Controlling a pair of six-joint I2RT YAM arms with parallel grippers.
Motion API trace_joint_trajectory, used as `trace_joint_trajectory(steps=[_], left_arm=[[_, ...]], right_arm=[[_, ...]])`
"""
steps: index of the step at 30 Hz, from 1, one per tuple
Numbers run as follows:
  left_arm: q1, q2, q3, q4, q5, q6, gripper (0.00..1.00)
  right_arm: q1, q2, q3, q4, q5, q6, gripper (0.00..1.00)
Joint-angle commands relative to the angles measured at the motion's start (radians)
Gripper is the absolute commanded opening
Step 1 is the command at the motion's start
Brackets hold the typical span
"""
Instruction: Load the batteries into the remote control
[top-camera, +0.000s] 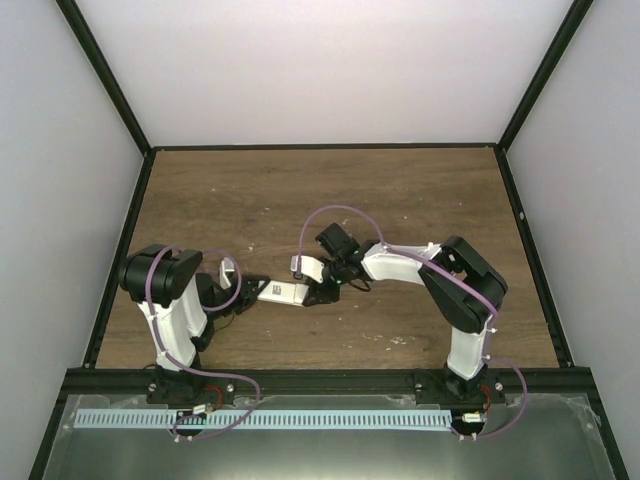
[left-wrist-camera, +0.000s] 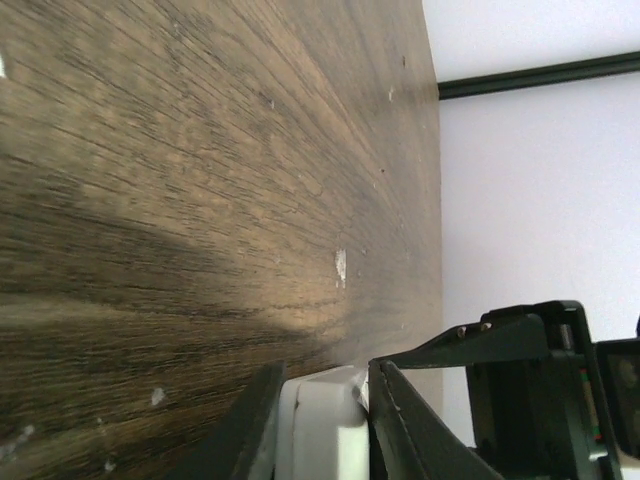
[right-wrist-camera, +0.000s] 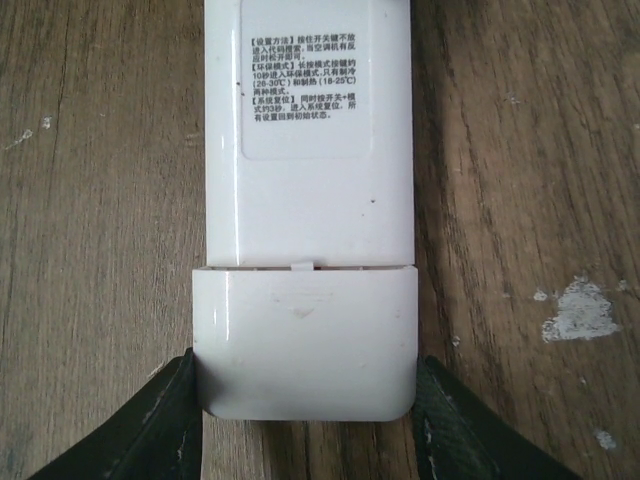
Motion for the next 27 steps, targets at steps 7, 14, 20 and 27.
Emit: trace_joint_trajectory(steps=[7,14,20,27], left_arm=[[-0.001,0.01,-0.013,0.079,-0.003,0.021,0.1],[-0.001,0.009,-0.017,0.079,-0.004,0.022,0.09],[0.0,0.007,-0.019,0.08,-0.006,0.024,0.08],[-0.001,0.005,-0.019,0.079,-0.008,0.024,0.08]], right_arm=[[0.026,0.025,0.051,-0.051,0.05,0.007,0.43],[0.026,0.018,0.037,-0.061,0.079,0.012,0.43],[0.026,0.006,0.012,-0.051,0.085,0.028,0.43],[0.026,0.003,-0.002,-0.053,0.1,0.041,0.43]])
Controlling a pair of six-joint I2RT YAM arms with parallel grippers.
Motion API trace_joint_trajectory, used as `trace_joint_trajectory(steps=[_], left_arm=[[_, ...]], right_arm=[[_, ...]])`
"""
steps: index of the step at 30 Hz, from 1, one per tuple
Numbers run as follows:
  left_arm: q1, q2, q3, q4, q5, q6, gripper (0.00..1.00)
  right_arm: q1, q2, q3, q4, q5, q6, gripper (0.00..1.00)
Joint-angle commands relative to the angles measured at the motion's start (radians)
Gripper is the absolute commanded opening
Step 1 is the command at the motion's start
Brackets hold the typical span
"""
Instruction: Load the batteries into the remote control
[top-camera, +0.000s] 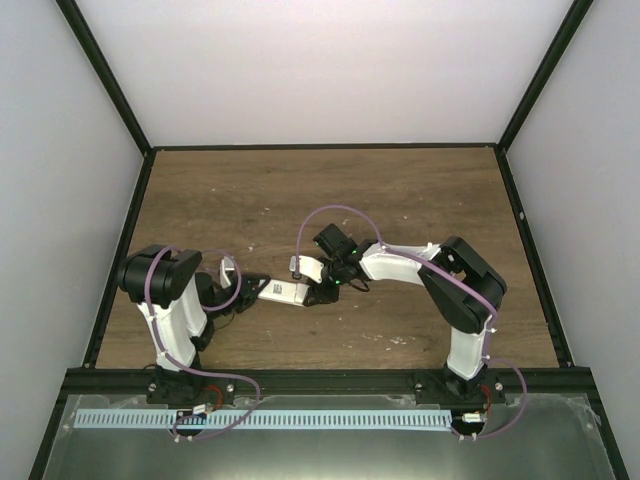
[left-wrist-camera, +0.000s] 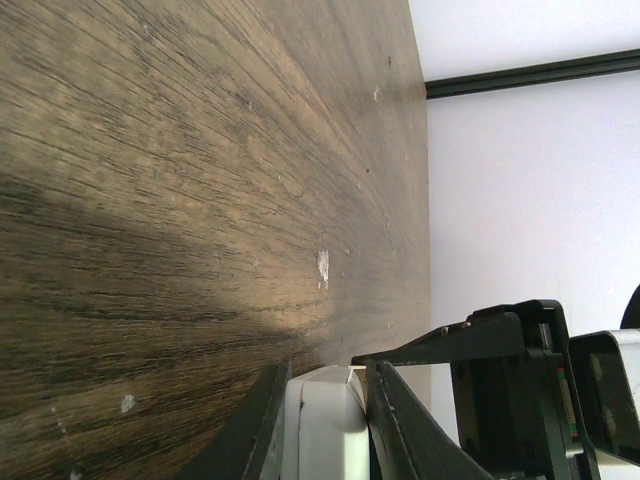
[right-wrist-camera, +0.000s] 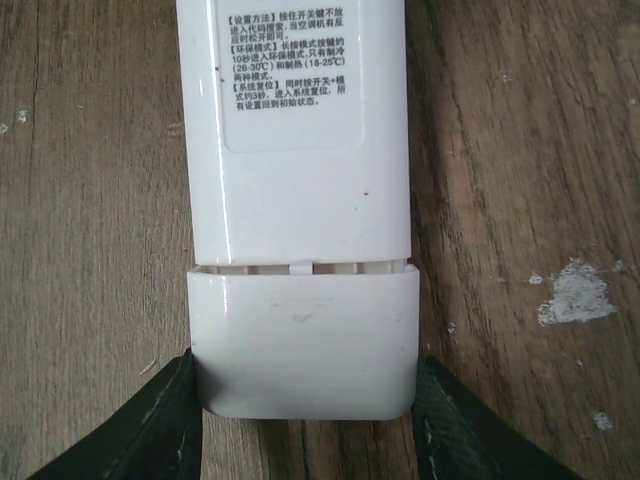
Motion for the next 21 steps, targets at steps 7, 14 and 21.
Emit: trace_joint_trajectory(steps=[7,14,21], left_arm=[[-0.003,0.009,-0.021,0.071,-0.019,0.045,0.07],[-0.004,0.009,-0.017,0.072,-0.018,0.044,0.07],[-0.004,0.015,-0.015,0.072,-0.014,0.044,0.07]], right_arm=[[0.012,-0.001,-0.03,-0.033,0.07,0.02,0.43],[0.015,-0.004,-0.037,-0.041,0.082,0.029,0.44],[0.03,0.005,-0.009,-0.041,0.093,0.015,0.46]])
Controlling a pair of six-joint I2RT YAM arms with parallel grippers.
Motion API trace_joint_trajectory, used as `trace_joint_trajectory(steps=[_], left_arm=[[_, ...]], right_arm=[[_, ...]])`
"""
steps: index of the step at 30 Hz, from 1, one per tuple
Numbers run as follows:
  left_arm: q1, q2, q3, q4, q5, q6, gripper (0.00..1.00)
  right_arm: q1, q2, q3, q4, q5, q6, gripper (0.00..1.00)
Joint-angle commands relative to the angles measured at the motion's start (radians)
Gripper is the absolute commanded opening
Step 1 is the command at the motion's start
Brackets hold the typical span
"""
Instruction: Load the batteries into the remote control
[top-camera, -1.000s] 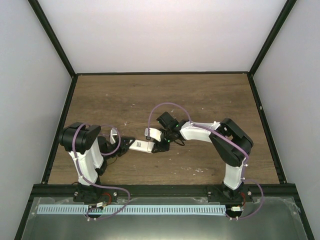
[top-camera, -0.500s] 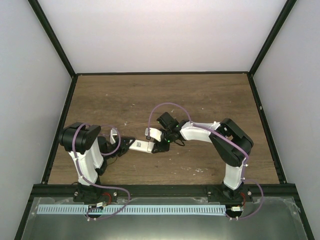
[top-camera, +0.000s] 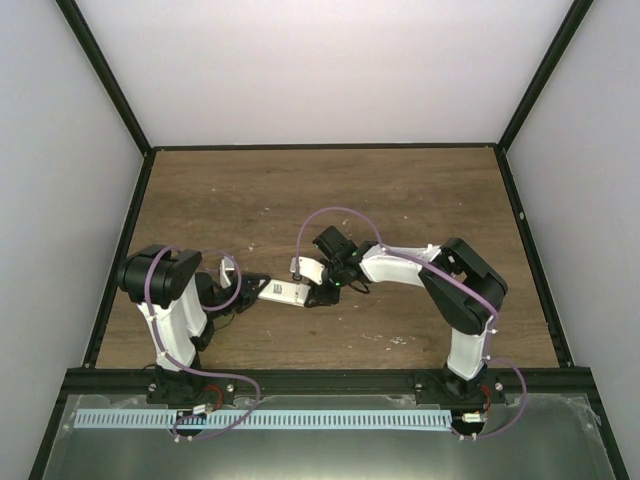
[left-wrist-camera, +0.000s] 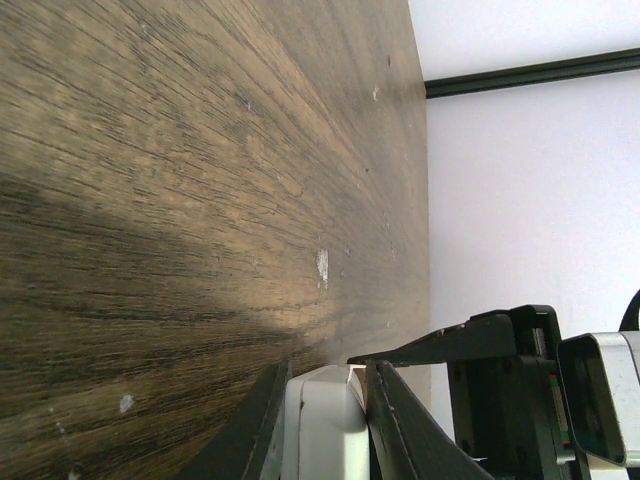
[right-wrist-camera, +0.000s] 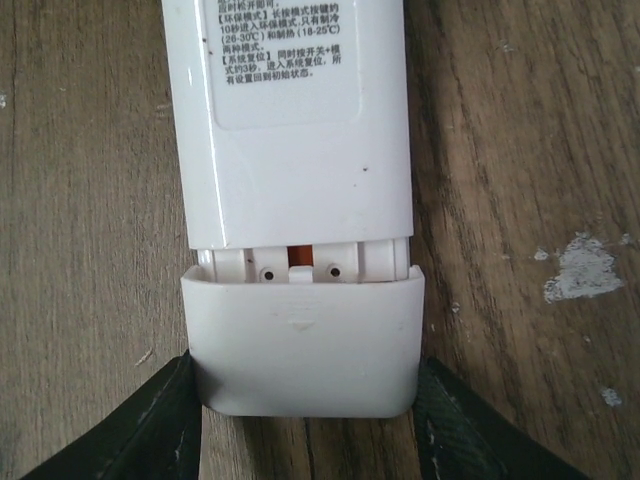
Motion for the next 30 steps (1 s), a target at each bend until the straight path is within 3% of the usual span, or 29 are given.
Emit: trace_joint_trajectory(steps=[1,30], left_arm=[[-0.003,0.015,-0.015,0.071,-0.016,0.044,0.07],[-0.004,0.019,-0.019,0.071,-0.016,0.046,0.06]], right_arm=[[0.026,0.019,0.011,-0.041,0.063,-0.013,0.47],[0.049,-0.056,0.058,-0.021,0.07,-0.026,0.68]])
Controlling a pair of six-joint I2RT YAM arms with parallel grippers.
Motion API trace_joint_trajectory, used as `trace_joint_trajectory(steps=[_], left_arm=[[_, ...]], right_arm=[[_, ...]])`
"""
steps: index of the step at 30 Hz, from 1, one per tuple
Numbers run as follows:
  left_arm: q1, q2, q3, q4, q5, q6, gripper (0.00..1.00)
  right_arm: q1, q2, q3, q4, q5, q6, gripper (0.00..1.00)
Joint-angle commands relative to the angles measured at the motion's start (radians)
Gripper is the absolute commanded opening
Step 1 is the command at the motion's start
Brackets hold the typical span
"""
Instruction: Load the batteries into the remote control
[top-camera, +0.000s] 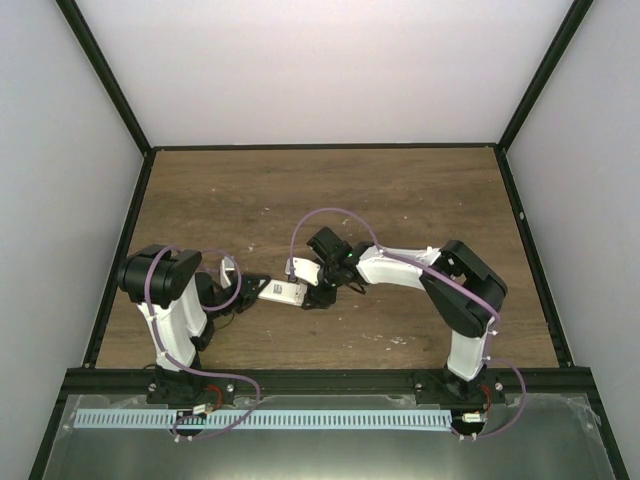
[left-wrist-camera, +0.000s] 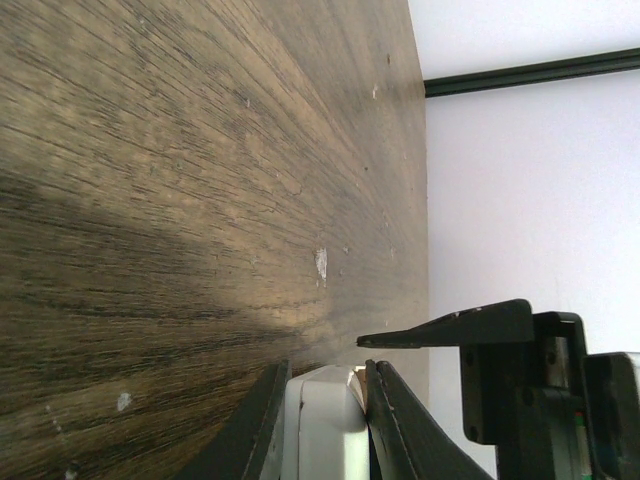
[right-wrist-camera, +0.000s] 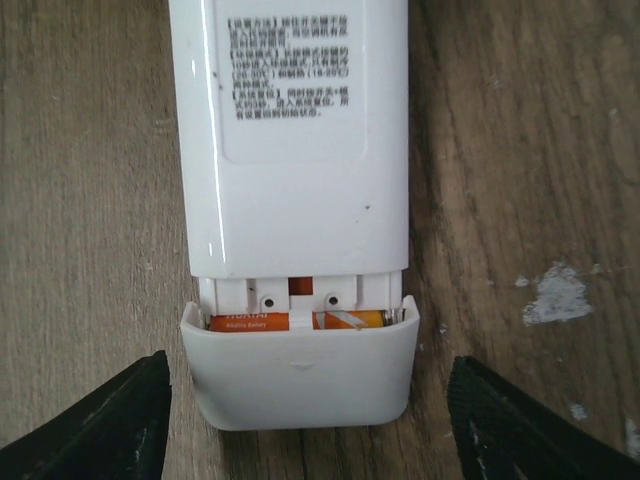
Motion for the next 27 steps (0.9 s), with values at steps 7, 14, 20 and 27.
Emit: trace_joint_trajectory(steps=[7,14,20,27], left_arm=[[-0.003,0.019,-0.023,0.071,-0.023,0.051,0.06],[-0.003,0.017,-0.025,0.071,-0.024,0.051,0.06],[-0.002,0.015,-0.022,0.071,-0.018,0.051,0.06],[-0.002,0.013,-0.019,0.07,-0.011,0.049,0.06]], right_arm=[[0.009,-0.108,0.015,-0.039,0.007,-0.016,0.7],[0.0,-0.089,0.018,-0.014,0.096,0.008,0.7],[-0.002,-0.045,0.044,0.01,0.121,0.02,0.7],[-0.003,-0.004,0.063,0.046,0.149,0.035,0.7]])
